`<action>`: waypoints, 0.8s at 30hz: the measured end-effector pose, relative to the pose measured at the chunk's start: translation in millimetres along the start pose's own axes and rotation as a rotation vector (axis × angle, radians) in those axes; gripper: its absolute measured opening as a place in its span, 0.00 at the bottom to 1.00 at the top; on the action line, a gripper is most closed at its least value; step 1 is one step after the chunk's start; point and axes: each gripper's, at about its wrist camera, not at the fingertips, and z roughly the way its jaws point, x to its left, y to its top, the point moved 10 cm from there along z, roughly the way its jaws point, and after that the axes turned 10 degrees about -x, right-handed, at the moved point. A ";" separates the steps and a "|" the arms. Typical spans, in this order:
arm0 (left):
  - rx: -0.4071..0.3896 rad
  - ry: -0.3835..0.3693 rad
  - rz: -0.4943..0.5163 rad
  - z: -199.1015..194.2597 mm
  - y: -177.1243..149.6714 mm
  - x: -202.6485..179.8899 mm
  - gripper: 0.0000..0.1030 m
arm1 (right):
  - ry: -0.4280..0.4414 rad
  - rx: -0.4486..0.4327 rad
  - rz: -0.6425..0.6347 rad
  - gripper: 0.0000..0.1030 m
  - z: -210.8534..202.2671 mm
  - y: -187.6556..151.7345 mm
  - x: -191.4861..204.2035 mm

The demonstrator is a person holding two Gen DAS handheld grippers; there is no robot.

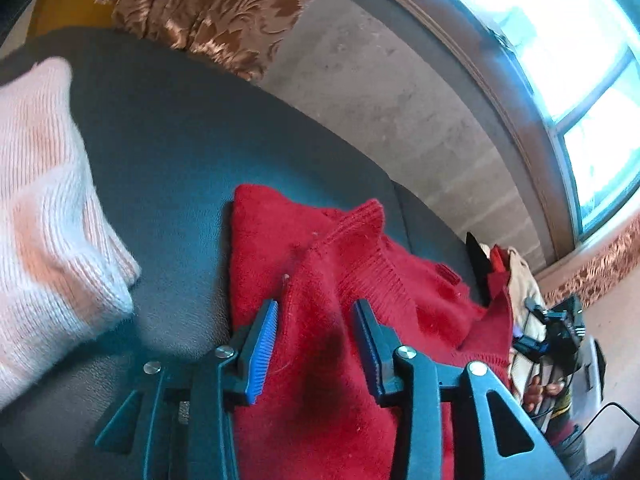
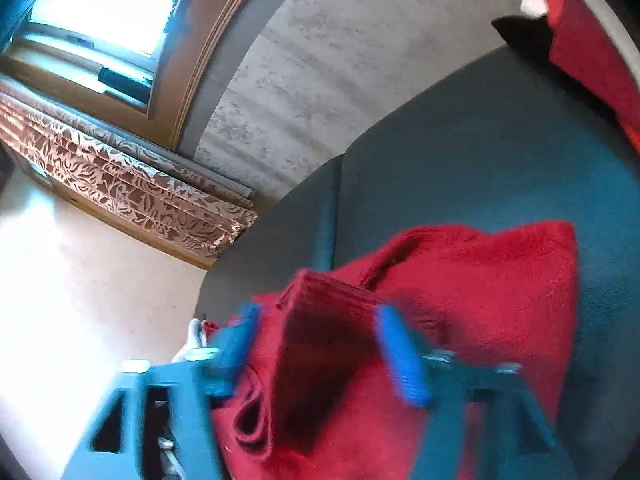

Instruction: Fold clothes

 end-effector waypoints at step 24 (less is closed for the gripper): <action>0.162 -0.097 0.382 64.6 22.4 -39.7 0.42 | -0.198 0.307 -0.777 0.12 40.7 -49.4 11.0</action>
